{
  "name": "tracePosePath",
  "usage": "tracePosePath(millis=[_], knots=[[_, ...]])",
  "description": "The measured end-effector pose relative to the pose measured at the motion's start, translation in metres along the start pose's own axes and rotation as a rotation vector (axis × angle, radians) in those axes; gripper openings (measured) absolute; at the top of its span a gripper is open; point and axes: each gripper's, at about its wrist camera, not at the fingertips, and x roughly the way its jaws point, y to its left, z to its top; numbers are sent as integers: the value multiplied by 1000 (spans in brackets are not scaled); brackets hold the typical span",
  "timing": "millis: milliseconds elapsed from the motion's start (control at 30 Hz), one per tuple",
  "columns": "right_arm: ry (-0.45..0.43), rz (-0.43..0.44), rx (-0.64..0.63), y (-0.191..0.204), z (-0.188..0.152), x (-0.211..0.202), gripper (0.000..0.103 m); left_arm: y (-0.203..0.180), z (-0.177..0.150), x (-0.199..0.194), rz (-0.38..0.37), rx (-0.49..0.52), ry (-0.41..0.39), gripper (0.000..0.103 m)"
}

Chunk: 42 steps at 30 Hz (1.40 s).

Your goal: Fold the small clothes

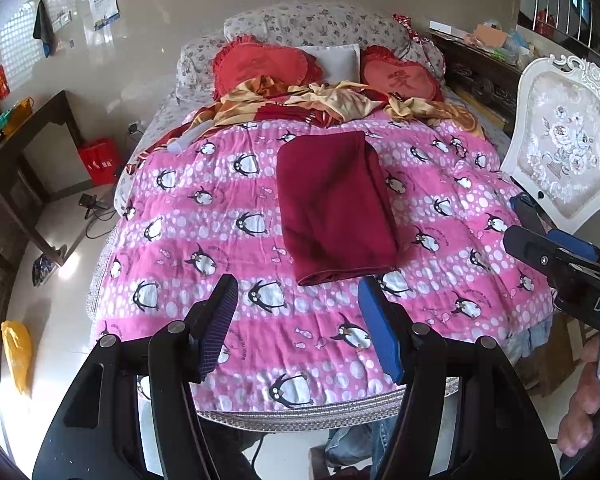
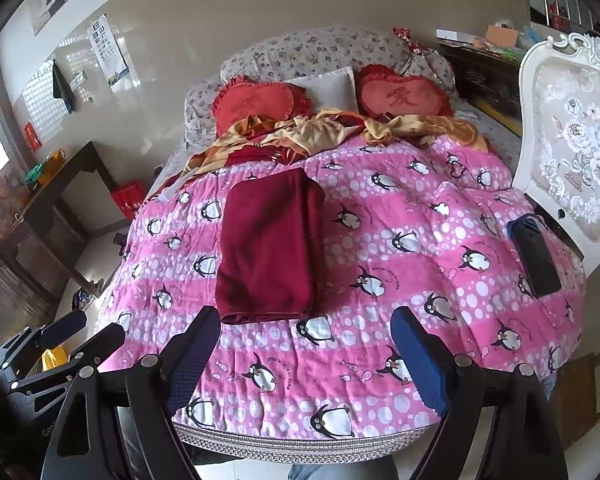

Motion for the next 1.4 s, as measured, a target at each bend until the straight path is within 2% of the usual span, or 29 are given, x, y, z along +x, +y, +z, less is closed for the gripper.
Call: tracePosePath(millis=[600, 1400], knots=[[-5, 1, -2, 1, 2, -4, 85, 3, -1, -8, 51, -10, -16, 63], [-13, 2, -9, 3, 5, -9, 85, -3, 0, -15, 79, -13, -17, 63]])
